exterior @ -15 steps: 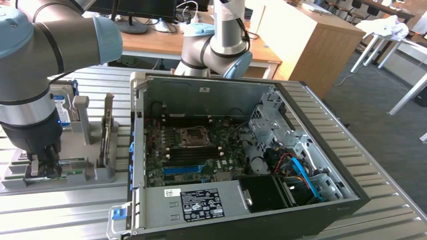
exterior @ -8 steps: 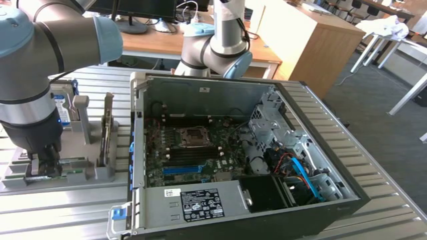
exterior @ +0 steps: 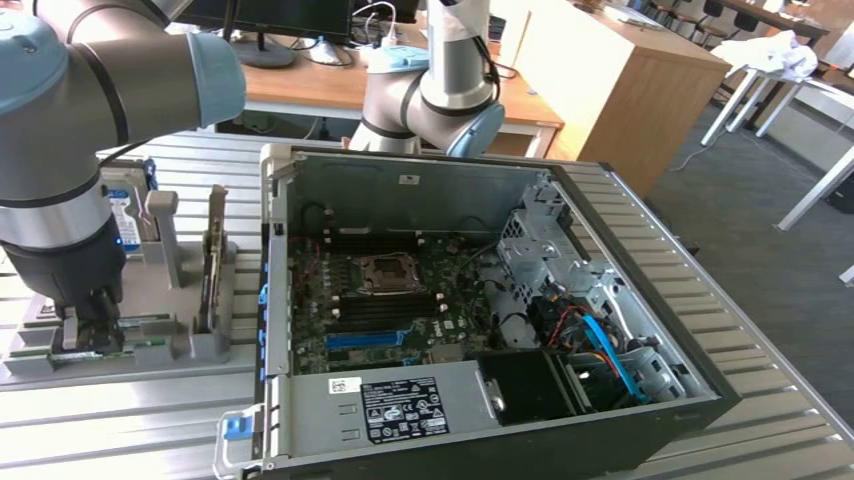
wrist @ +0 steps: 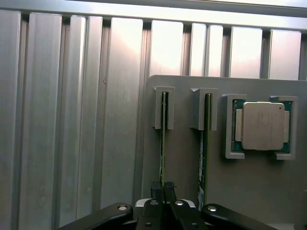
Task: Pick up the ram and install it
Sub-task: 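Pick up the ram and move it above insertion slot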
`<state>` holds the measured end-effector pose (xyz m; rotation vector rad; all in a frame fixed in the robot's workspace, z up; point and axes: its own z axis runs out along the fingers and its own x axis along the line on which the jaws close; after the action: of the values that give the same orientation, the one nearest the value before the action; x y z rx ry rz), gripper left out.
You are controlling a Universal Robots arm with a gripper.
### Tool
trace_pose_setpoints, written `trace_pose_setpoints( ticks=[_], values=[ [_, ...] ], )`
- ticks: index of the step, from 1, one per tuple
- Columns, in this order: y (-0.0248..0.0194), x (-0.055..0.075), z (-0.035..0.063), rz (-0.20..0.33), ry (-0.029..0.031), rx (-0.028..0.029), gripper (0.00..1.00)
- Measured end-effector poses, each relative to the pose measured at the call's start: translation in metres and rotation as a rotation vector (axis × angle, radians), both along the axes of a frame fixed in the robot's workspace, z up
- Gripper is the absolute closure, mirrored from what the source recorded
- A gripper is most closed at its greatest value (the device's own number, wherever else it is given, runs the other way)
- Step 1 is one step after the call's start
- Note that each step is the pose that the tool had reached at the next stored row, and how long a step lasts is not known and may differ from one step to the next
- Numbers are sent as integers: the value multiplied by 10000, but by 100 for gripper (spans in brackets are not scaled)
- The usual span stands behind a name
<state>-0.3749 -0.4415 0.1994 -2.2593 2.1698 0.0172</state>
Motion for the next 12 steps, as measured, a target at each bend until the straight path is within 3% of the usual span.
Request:
trace_pose_setpoints(
  ticks=[8, 12],
  values=[
    [-1, 3, 26, 0, 5, -1, 88],
    [0, 14, 38, -1, 84, -40, 88]
  ],
)
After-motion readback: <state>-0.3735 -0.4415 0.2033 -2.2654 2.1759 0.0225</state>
